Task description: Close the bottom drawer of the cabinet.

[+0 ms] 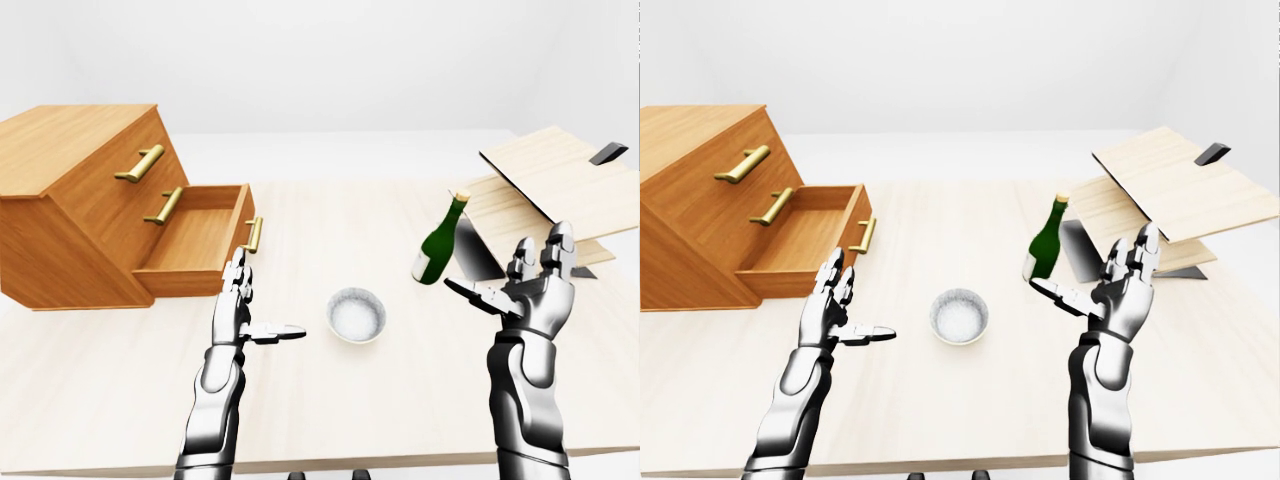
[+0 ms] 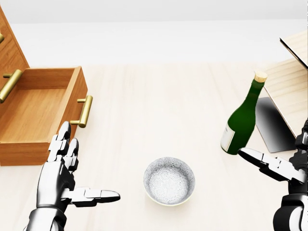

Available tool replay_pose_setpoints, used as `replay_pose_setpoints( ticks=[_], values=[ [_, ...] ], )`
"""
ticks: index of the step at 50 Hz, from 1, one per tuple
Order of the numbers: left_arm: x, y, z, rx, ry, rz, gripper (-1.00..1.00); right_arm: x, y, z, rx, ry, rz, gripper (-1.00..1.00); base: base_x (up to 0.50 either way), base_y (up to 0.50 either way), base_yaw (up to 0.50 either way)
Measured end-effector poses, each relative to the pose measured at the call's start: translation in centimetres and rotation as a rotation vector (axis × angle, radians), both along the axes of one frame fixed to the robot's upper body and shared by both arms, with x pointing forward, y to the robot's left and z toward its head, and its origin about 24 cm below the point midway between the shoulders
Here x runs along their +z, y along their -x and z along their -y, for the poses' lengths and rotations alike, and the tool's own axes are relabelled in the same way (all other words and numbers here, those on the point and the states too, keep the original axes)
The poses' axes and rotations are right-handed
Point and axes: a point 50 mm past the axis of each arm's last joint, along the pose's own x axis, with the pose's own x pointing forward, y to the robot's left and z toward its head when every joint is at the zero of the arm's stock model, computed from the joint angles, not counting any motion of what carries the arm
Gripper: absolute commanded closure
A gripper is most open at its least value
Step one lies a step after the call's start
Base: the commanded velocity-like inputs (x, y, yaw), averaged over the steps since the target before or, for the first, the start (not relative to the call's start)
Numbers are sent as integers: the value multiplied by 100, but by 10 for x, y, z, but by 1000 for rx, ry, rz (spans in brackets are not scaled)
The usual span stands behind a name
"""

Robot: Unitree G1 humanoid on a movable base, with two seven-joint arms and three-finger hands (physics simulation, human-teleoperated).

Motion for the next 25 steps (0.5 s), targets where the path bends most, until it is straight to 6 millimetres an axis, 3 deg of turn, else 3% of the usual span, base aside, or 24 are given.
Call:
replay_pose_setpoints(
  ticks=[5,16,25],
  values=[
    [0,-1,0,0,0,2,-100,1,0,-1,7,0,3,-100,28,0,0],
    [0,-5,0,3,-2,-1,-100,0,0,-6,44,9,2,-100,0,0,0],
    [4,-27,0,13,-23,7,-100,-1,0,-9,66,13,3,-100,0,0,0]
  ],
)
